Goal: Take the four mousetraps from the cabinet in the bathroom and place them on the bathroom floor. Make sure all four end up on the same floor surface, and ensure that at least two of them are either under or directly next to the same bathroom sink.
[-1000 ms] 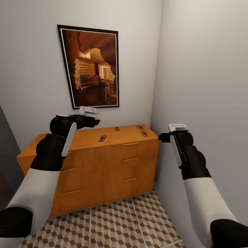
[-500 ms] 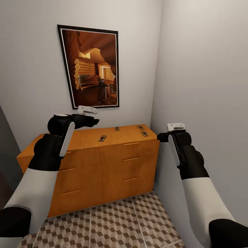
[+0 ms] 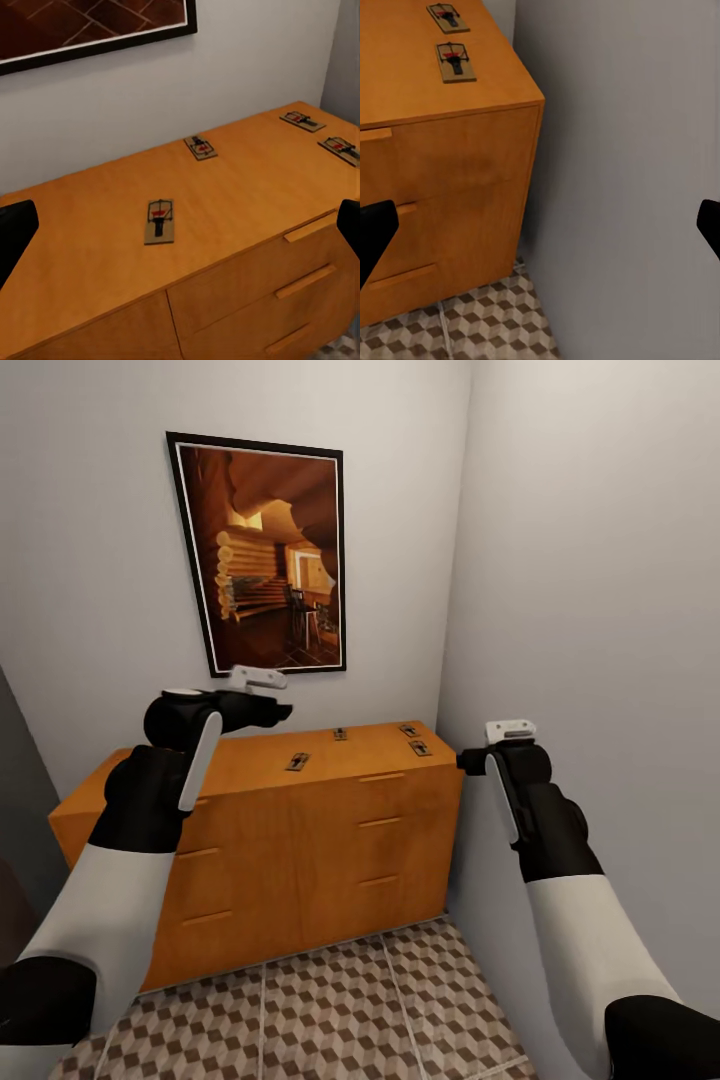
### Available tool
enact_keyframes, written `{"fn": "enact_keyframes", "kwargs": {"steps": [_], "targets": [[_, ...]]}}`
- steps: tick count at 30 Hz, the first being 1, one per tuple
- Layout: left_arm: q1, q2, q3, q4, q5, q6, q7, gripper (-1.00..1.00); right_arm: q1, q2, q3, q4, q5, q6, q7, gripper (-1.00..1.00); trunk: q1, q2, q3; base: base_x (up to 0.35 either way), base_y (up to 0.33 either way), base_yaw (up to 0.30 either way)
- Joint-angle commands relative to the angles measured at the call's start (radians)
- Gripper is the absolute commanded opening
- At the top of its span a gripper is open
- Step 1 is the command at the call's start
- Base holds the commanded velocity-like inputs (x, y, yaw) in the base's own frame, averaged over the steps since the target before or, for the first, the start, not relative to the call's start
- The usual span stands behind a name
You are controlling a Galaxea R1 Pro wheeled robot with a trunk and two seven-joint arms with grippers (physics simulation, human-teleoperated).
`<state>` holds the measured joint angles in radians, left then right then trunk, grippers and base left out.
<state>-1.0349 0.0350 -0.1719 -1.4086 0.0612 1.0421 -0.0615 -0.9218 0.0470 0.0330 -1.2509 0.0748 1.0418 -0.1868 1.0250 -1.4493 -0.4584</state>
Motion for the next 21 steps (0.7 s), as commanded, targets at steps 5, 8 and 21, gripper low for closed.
{"fn": "enact_keyframes", "kwargs": {"steps": [5,8,21], "targets": [[-0.001,-0.009,0.000,0.010,0.005,0.005,0.003,1.00,-0.001,0.000,0.000,0.007,0.012,0.005,0.003,1.00,0.000,-0.001,-0.001,0.084,0.000,0.000],[-0.001,-0.011,-0.001,0.013,0.006,0.005,0.003,1.00,-0.001,0.000,0.000,0.008,0.013,0.005,0.003,1.00,0.000,-0.001,-0.001,0.221,0.000,0.000],[-0.001,-0.013,0.003,0.016,0.006,0.005,0.003,1.00,-0.001,0.001,0.001,0.010,0.013,0.005,0.003,1.00,0.000,-0.001,-0.001,0.299,0.000,0.000]]}}
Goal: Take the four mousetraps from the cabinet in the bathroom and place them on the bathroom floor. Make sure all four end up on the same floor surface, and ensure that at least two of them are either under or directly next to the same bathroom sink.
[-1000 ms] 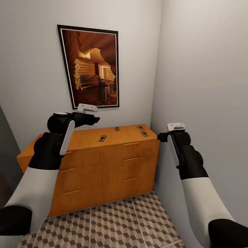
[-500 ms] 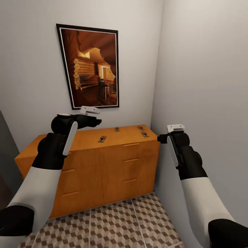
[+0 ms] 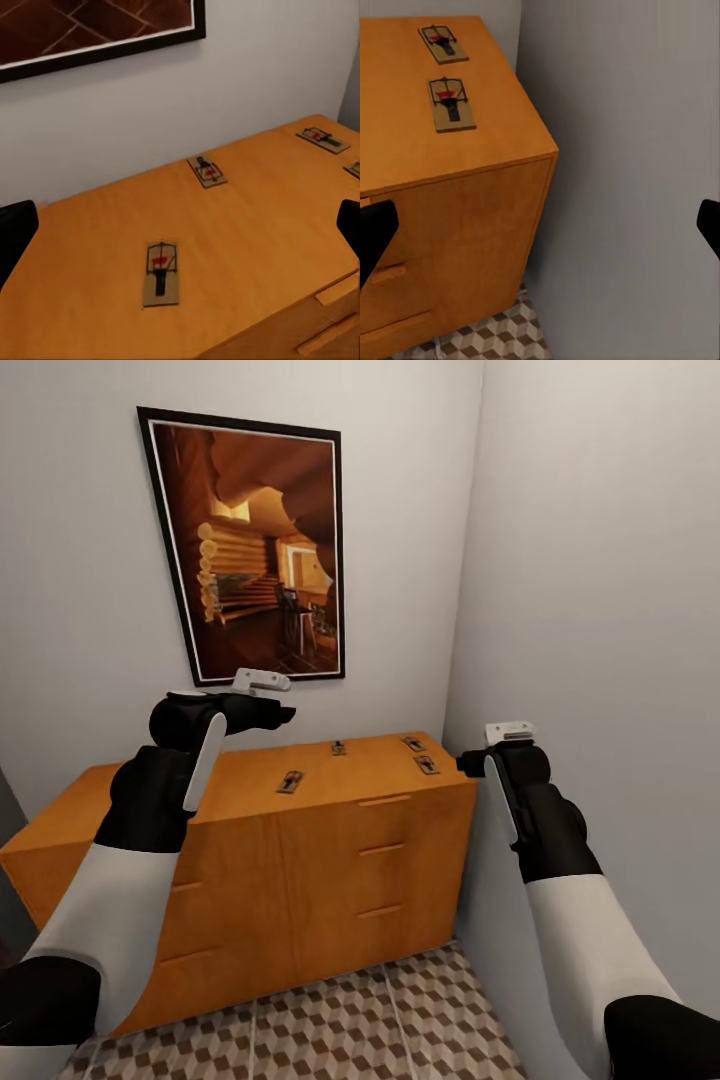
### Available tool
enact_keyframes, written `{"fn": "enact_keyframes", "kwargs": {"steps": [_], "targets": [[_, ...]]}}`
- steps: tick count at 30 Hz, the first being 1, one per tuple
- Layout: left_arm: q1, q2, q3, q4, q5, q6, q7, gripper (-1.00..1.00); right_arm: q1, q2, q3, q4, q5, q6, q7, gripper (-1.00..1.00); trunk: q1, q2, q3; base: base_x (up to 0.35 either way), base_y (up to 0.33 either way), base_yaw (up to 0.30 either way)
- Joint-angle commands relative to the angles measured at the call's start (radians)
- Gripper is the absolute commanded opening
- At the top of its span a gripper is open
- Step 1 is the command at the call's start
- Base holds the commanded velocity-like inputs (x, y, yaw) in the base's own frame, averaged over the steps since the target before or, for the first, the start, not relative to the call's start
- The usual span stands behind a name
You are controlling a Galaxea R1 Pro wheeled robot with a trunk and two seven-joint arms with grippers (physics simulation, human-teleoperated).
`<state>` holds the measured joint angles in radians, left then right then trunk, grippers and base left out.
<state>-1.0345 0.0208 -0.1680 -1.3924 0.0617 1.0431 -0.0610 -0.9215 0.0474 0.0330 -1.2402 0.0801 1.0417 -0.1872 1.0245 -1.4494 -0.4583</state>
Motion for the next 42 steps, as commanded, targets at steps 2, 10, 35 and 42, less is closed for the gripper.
{"fn": "enact_keyframes", "kwargs": {"steps": [2,10,35,42], "targets": [[-0.001,0.001,-0.001,-0.001,0.006,0.004,0.003,1.00,-0.001,0.000,0.001,-0.001,0.008,0.005,0.003,1.00,0.001,-0.001,-0.001,0.319,0.000,0.000],[-0.001,0.001,-0.001,0.000,0.006,0.004,0.003,1.00,-0.001,0.001,0.002,0.000,0.007,0.005,0.003,1.00,0.001,-0.001,-0.001,0.321,0.000,0.000],[-0.001,0.002,-0.002,0.000,0.006,0.004,0.003,1.00,-0.001,0.037,0.002,0.050,0.004,0.005,0.001,1.00,0.001,-0.001,-0.001,0.322,0.000,0.000],[-0.001,0.001,-0.002,0.000,0.006,0.004,0.003,1.00,-0.001,0.038,0.001,0.066,0.000,0.005,0.007,1.00,0.001,-0.001,-0.001,0.231,0.000,0.000]]}}
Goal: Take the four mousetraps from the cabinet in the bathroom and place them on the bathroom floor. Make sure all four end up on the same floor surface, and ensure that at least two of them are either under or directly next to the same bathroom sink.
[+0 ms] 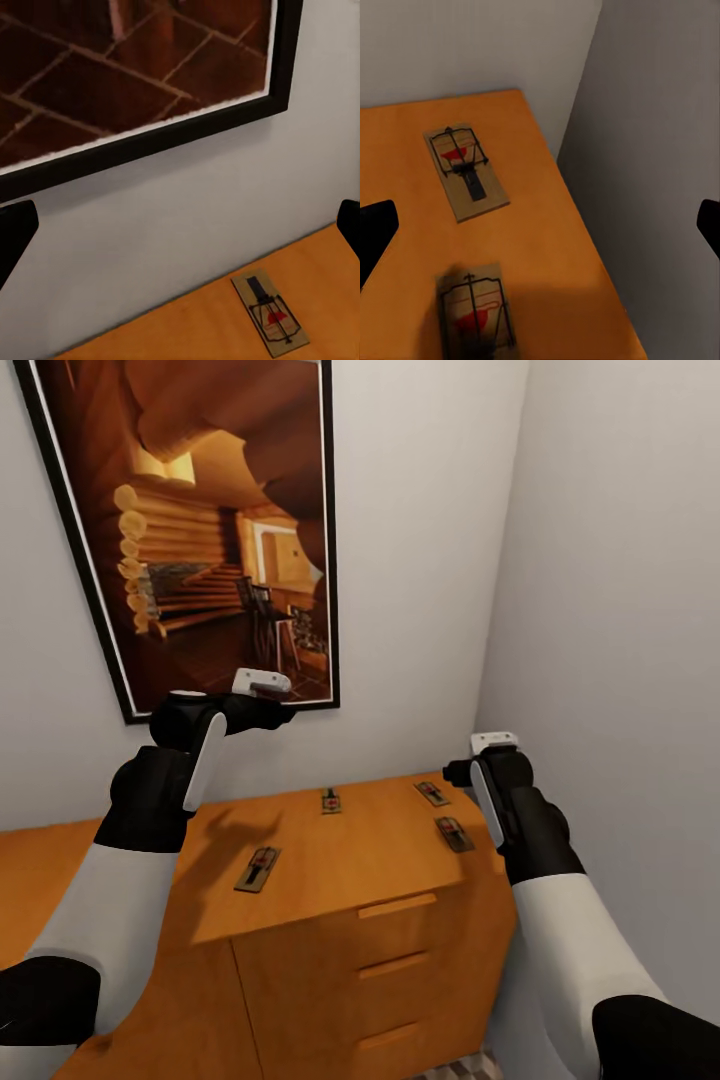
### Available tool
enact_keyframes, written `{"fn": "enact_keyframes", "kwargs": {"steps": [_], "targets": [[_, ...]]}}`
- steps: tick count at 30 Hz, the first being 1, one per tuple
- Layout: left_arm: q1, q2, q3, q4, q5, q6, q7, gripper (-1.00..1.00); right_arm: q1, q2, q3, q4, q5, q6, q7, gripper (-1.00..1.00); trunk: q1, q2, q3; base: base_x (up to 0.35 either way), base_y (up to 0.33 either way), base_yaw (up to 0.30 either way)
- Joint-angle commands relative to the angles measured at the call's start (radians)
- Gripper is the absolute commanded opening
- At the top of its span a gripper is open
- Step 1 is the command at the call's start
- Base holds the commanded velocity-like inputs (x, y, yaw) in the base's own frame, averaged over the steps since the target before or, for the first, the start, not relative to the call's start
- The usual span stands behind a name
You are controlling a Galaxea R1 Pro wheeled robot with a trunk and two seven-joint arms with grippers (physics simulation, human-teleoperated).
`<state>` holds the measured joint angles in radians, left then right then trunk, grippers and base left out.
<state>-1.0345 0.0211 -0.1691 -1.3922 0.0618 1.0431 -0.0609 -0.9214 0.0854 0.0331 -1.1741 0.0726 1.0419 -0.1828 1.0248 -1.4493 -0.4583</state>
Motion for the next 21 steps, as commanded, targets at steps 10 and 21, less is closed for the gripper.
{"fn": "enact_keyframes", "kwargs": {"steps": [10,21], "targets": [[-0.001,0.001,-0.001,0.000,0.006,0.004,0.003,1.00,-0.001,0.001,-0.002,0.055,0.001,0.005,0.008,1.00,0.000,-0.001,-0.001,0.048,0.000,0.000],[-0.001,0.000,-0.002,0.008,0.004,0.004,0.003,1.00,-0.004,0.006,-0.003,0.155,-0.008,0.005,0.029,1.00,0.000,-0.001,-0.001,0.006,0.000,0.000]]}}
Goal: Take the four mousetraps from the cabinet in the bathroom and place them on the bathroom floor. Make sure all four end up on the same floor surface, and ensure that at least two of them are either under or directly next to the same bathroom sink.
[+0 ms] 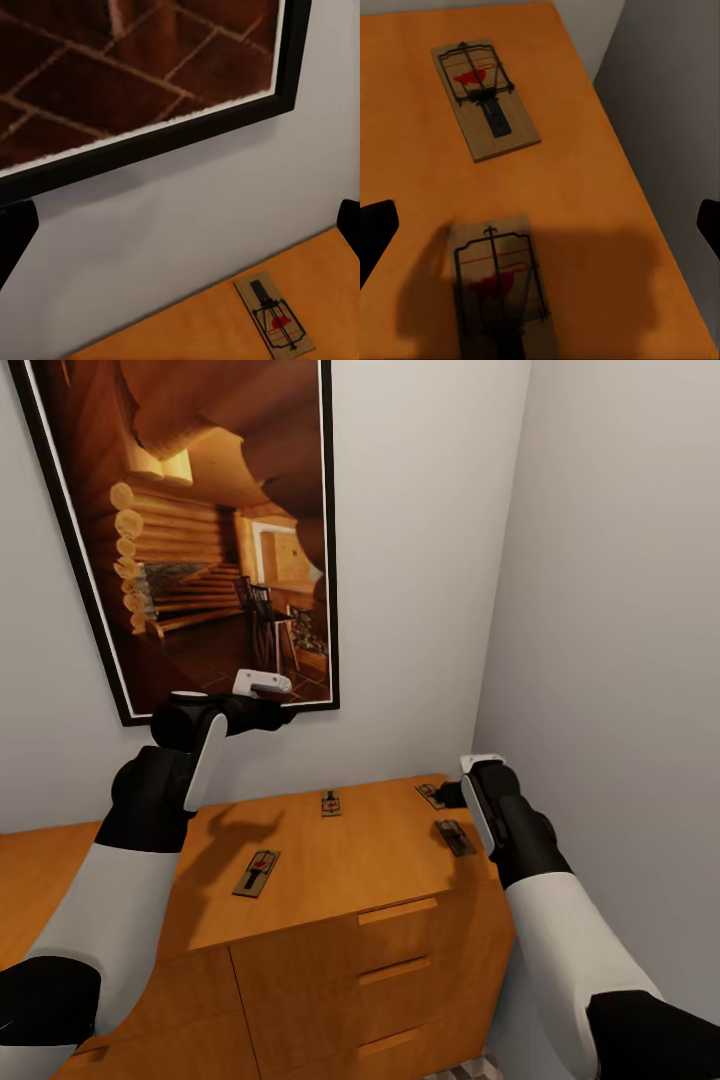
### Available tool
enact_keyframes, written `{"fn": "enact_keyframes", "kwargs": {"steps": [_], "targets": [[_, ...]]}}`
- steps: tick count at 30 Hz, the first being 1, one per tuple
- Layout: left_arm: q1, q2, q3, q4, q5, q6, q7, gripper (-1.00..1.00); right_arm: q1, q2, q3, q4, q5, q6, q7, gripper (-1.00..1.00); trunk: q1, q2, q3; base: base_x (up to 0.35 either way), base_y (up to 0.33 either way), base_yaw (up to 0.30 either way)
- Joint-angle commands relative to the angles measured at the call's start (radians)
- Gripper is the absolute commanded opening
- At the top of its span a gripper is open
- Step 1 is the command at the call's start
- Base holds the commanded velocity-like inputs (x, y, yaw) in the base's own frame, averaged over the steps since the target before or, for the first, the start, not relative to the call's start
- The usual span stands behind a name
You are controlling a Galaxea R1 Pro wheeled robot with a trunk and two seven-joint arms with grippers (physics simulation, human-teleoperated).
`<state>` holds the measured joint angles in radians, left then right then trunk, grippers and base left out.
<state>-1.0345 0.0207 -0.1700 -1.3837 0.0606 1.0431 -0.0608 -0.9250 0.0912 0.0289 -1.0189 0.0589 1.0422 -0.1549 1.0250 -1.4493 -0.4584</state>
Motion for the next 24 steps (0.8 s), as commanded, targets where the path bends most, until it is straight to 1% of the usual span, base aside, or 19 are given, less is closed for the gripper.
{"fn": "enact_keyframes", "kwargs": {"steps": [1,10,24], "targets": [[-0.001,0.001,-0.001,0.000,0.006,0.004,0.003,1.00,-0.001,0.000,0.001,0.004,0.005,0.005,0.006,1.00,0.000,-0.001,-0.001,0.002,0.000,0.000],[-0.001,0.001,-0.002,0.004,0.006,0.004,0.003,1.00,-0.003,0.002,0.001,0.018,0.004,0.005,0.039,1.00,0.000,-0.001,-0.001,0.000,0.000,0.000],[-0.001,0.001,-0.002,0.005,0.005,0.004,0.003,1.00,-0.003,0.002,0.002,0.019,0.005,0.005,0.047,1.00,0.000,-0.001,-0.001,0.000,0.000,0.000]]}}
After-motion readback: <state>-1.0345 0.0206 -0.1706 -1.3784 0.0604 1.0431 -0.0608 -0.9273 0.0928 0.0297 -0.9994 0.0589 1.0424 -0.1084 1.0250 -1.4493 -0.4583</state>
